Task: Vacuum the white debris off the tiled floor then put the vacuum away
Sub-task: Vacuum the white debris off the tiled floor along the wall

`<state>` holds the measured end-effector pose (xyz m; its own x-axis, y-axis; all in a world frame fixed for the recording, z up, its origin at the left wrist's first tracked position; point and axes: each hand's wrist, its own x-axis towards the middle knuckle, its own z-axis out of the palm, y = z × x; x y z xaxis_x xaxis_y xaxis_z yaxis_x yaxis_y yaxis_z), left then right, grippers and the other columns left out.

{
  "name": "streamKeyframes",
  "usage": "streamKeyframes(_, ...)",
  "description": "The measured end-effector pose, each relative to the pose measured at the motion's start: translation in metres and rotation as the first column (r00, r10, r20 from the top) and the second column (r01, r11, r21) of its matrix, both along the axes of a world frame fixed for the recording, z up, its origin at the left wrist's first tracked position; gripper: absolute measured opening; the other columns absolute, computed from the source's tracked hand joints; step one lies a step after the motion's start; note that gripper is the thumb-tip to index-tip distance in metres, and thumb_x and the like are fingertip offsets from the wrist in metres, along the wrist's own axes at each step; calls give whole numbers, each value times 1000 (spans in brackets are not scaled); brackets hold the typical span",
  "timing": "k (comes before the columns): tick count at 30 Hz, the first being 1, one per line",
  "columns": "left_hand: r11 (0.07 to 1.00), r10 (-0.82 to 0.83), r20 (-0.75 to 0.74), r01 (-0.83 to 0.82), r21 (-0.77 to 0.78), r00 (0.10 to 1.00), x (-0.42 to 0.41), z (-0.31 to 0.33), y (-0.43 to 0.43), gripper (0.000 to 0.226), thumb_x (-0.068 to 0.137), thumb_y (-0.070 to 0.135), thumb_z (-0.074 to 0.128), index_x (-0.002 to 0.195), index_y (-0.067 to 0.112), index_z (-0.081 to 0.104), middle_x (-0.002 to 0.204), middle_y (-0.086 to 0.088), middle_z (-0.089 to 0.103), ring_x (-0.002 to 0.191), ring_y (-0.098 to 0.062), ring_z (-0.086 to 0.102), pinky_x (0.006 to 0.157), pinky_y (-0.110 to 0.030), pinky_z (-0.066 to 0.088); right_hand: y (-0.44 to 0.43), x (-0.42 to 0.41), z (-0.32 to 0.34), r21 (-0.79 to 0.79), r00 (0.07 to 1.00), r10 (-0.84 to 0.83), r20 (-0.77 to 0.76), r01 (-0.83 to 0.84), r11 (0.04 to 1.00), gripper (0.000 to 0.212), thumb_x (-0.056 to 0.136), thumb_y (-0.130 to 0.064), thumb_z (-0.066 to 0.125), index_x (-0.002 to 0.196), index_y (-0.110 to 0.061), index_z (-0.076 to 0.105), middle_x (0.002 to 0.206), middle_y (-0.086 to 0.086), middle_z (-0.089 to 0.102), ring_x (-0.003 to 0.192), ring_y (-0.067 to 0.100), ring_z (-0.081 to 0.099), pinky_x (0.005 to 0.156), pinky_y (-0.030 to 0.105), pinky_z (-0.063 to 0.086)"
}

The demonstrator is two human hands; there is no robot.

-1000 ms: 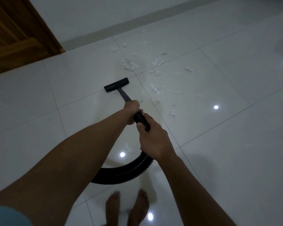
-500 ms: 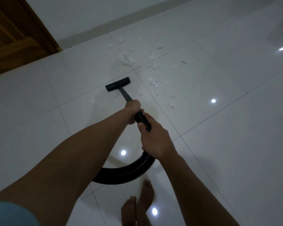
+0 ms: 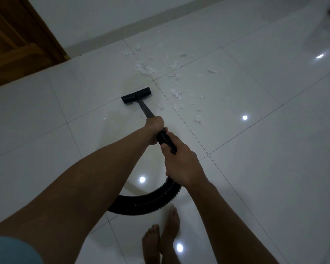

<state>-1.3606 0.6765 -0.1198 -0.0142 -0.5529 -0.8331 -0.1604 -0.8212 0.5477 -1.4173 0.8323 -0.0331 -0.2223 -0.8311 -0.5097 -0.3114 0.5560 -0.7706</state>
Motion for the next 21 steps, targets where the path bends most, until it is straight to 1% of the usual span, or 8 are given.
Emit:
streamKeyframes(3,1000,-3,-3,3,1,1000,0,2,4,48,98,11,39,146,6,41,74,-5,54,55,-11,52,37,-17,44,4,1,1,-3,1000,-3,-6,3,1000,49,104,-42,44,151,-51,32,105,-1,69,84,17,69,85,40,59)
streamKeyframes(5,1000,-5,-12,5,6,1000,0,2,8,49,98,11,40,147,7,40,75,-5,54,55,-11,52,40,-19,45,7,0,2,-3,1000,1,-12,-1,1000,49,104,-42,44,151,-50,32,108,-1,68,86,17,69,85,39,59)
streamKeyframes(11,1000,8,-22,-7,9,1000,1,0,22,50,97,11,40,146,7,39,74,-5,54,54,-11,52,40,-19,46,22,1,1,-17,1000,11,-22,-11,1000,49,104,-42,43,151,-52,31,105,-1,68,83,16,69,85,40,59)
streamKeyframes(16,1000,-6,-25,6,10,1000,-3,1,35,50,97,10,40,146,6,39,75,-5,53,54,-11,51,37,-17,44,36,-2,3,-3,1000,-5,-23,5,1000,50,104,-43,43,151,-53,31,103,-3,68,84,17,69,86,38,59)
streamKeyframes(18,1000,-12,-32,13,1,999,-6,0,39,48,97,10,39,145,7,39,76,-5,53,55,-11,52,38,-17,45,41,-3,3,-4,1000,-7,-21,7,1000,50,104,-43,43,151,-53,30,101,-4,67,81,15,69,84,37,59)
streamKeyframes(21,1000,-20,-37,20,-1,999,-11,-3,47,45,98,12,39,143,7,42,75,-5,53,55,-11,52,42,-22,45,49,-7,-1,-12,1000,-17,-19,17,1000,51,104,-42,43,152,-52,30,105,-6,67,84,14,69,86,38,59)
